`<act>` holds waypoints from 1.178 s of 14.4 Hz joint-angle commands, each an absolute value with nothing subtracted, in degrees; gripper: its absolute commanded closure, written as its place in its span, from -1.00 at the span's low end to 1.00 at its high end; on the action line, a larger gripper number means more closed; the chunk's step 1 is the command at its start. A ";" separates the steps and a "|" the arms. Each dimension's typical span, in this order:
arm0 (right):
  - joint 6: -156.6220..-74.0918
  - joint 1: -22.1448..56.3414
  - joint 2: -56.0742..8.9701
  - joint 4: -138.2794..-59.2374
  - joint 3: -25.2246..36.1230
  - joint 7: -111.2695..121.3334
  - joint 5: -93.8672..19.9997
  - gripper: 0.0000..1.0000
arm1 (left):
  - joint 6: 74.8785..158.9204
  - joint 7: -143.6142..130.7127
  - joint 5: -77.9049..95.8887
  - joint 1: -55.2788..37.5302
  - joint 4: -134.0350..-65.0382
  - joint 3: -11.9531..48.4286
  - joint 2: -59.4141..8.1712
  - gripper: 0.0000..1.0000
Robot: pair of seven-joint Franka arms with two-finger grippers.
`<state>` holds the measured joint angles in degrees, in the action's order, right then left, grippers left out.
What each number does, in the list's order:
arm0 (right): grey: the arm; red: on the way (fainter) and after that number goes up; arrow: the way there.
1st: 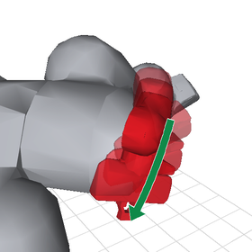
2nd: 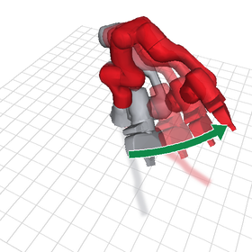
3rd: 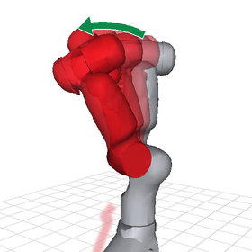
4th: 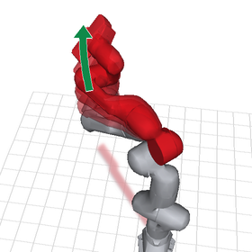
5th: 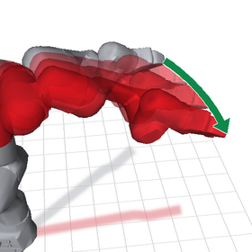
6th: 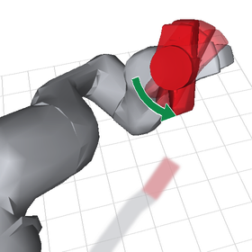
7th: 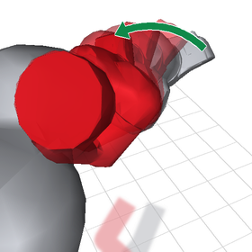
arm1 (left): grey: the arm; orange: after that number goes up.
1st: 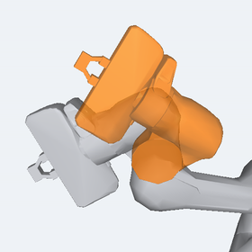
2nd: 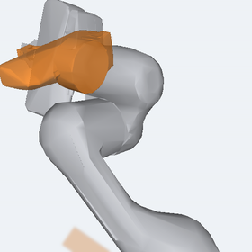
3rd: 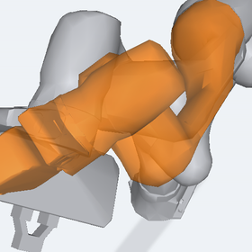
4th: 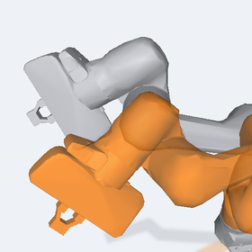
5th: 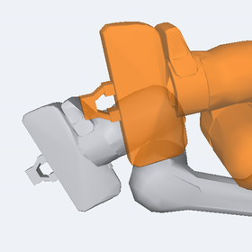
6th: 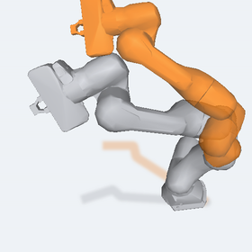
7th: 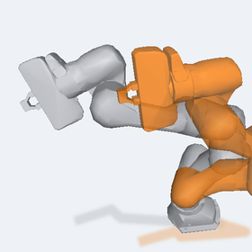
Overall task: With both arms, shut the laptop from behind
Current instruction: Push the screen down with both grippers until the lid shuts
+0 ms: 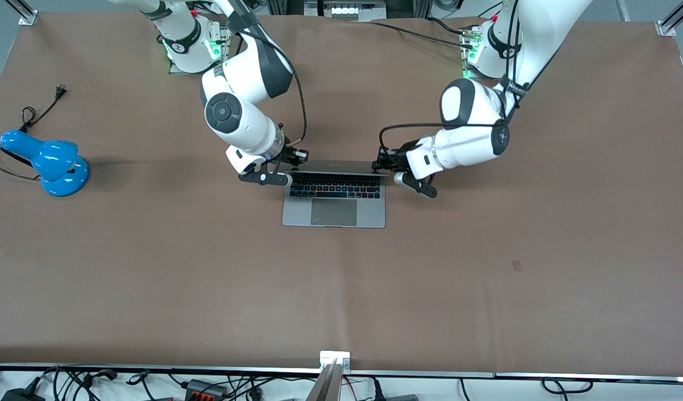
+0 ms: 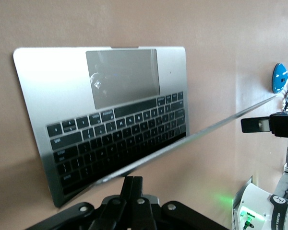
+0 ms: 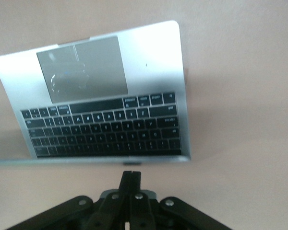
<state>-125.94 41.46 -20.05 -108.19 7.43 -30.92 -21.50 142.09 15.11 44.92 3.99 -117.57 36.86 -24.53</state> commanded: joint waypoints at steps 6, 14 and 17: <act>-127.44 41.22 -28.63 -101.09 8.44 -31.29 -19.16 1.00 | 142.56 22.15 45.53 3.87 -110.66 34.20 -32.69 0.99; -127.53 41.22 -38.66 -91.42 9.76 -31.38 -19.25 1.00 | 146.68 22.41 42.99 3.08 -106.35 32.96 -40.15 0.99; -127.44 41.22 -40.60 -90.53 10.46 -31.29 -19.16 1.00 | 147.04 22.41 43.07 2.02 -105.91 32.87 -41.84 0.99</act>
<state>-127.78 41.33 -38.25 -92.94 9.91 -30.92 -19.93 146.28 21.65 43.91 3.29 -107.94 33.10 -39.90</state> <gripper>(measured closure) 0.991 0.987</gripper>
